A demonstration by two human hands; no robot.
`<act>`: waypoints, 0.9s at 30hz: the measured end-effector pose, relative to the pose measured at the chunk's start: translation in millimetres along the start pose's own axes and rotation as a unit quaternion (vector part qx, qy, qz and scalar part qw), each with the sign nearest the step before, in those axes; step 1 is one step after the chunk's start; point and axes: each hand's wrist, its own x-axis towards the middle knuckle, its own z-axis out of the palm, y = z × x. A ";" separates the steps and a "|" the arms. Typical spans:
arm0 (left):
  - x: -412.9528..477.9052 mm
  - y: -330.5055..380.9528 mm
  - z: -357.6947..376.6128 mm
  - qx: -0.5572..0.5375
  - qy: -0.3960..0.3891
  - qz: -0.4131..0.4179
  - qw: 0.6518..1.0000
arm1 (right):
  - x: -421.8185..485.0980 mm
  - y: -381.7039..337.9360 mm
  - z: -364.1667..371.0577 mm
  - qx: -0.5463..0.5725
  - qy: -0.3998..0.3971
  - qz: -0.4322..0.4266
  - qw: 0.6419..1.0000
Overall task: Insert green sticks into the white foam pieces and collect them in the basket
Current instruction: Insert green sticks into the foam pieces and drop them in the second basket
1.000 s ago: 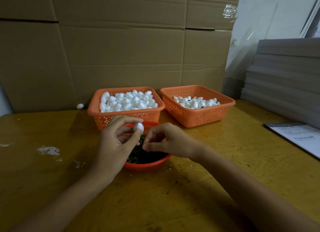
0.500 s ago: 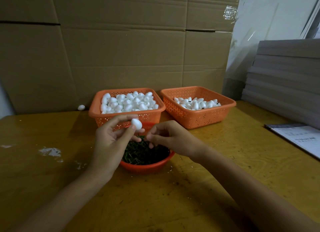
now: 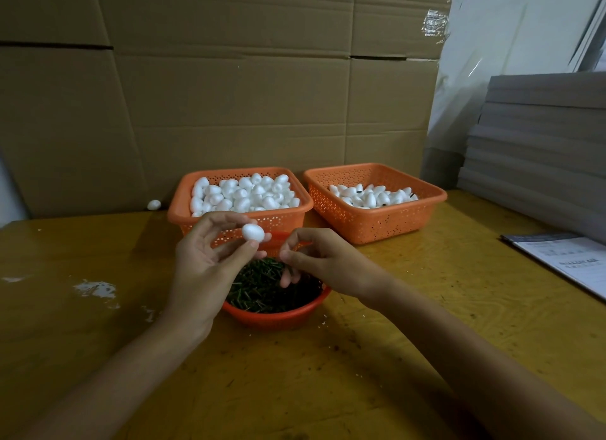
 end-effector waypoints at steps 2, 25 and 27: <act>-0.4 -0.7 -0.6 0.000 -0.009 0.002 1.000 | 0.1 0.4 -0.2 -0.002 0.002 0.001 1.000; -2.4 1.4 0.9 0.077 -0.020 0.044 0.996 | -0.5 -2.1 -0.9 -0.111 0.009 0.014 0.994; -2.6 1.9 0.8 0.082 -0.022 0.043 0.995 | -0.6 -2.5 -0.8 -0.112 0.008 0.013 0.994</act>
